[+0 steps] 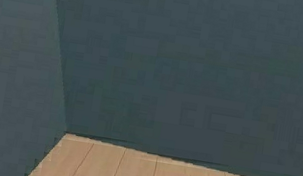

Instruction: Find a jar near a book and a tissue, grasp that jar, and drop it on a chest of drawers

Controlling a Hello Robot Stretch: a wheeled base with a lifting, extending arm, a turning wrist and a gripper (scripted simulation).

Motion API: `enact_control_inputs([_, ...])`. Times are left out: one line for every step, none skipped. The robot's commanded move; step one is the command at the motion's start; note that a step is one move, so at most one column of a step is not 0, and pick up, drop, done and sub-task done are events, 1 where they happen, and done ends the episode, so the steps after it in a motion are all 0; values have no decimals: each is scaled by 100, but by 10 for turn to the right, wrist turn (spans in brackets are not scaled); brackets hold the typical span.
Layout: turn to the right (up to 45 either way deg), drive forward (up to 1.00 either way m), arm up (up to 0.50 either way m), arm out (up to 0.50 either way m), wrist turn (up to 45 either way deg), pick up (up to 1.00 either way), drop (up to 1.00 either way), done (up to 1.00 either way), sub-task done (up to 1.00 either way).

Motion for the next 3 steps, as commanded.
enact_control_inputs([450, 0, 0, 0, 0, 0, 0, 0, 0])
enact_control_inputs([240, 0, 0, 0, 0, 0, 0, 0, 0])
enact_control_inputs([0, 100, 0, 0, 0, 0, 0, 0, 0])
